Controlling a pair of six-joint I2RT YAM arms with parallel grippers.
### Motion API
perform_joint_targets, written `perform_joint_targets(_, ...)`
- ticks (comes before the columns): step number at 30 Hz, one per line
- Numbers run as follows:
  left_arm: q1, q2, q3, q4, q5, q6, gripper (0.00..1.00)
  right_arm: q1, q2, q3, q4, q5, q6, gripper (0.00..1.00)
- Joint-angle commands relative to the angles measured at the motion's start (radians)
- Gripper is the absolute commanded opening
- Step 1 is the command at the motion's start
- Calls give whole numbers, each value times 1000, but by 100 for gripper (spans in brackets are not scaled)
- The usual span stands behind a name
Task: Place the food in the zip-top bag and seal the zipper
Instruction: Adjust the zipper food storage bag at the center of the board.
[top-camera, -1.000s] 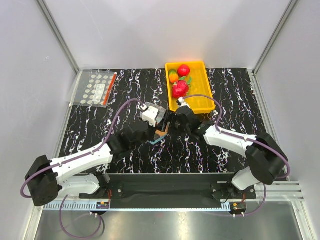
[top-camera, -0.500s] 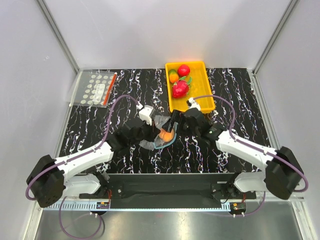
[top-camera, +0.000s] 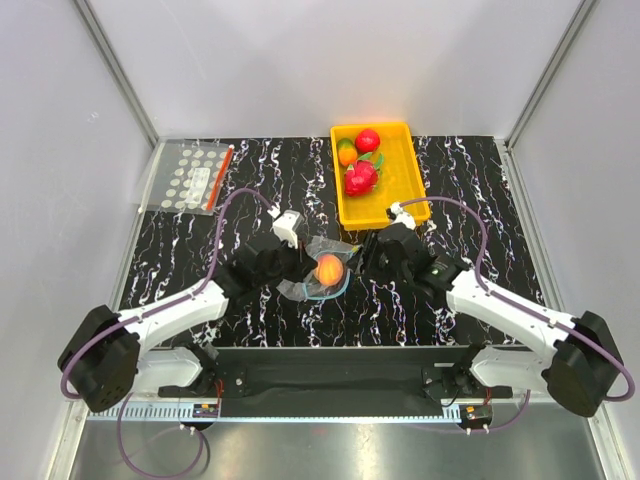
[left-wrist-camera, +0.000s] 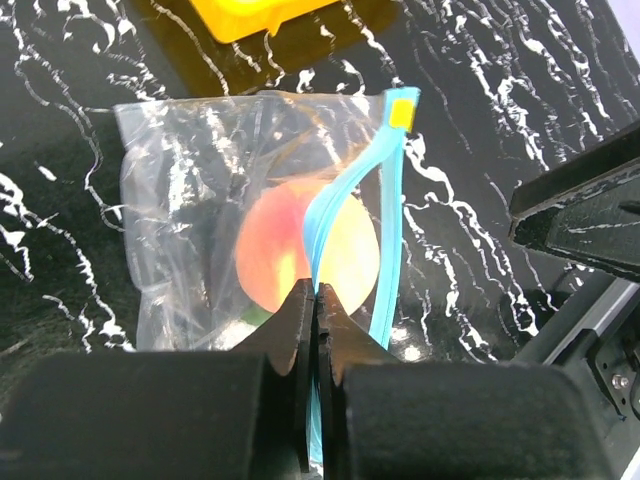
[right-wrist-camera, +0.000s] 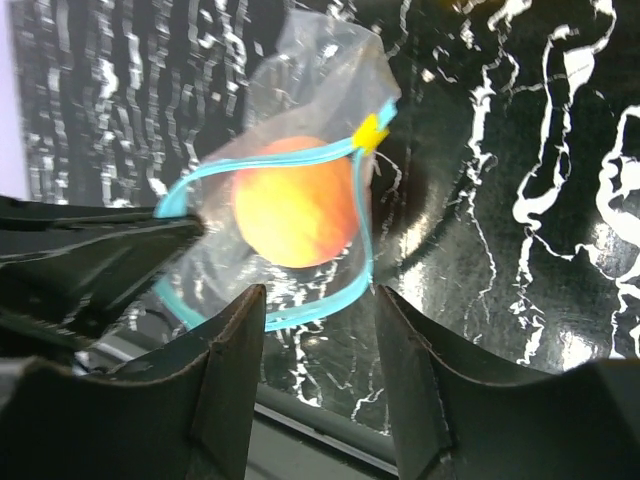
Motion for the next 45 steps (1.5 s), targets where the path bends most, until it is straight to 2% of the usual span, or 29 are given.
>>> perform_joint_targets(1, 22, -21, -13, 63, 39, -4, 0, 9, 52, -4, -5, 23, 15, 54)
perform_joint_targets(8, 47, -56, -36, 58, 44, -1, 0, 10, 242, -1, 116, -49, 48, 54)
perform_joint_targets(9, 48, -58, -36, 58, 42, -1, 0, 12, 256, -1, 126, -52, 54, 50)
perform_joint_targets(10, 48, -59, -39, 58, 42, 1, 0, 10, 272, 1, 133, -51, 62, 42)
perform_joint_targets(11, 50, -64, -42, 58, 42, 4, 0, 10, 284, -1, 155, -51, 70, 40)
perform_joint_targets(20, 57, -82, -66, 71, 34, 9, 0, 12, 414, 39, 213, -59, 79, 37)
perform_joint_targets(29, 60, -74, -65, 77, 34, 13, 0, 26, 457, 57, 279, -105, 90, 37)
perform_joint_targets(33, 62, -77, -63, 71, 34, 12, 0, 26, 460, 56, 323, -124, 100, 20)
perform_joint_targets(34, 62, -81, -63, 71, 34, 13, 0, 26, 454, 51, 327, -128, 102, 6)
perform_joint_targets(35, 62, -82, -59, 69, 34, 12, 0, 26, 441, 53, 322, -128, 104, 0)
perform_joint_targets(41, 60, -81, 13, -32, 51, 39, 0, 26, 330, 120, 147, -94, 62, 0)
perform_joint_targets(45, 36, -140, 88, -129, 7, 50, 0, 26, 261, 247, -9, -80, 9, 0)
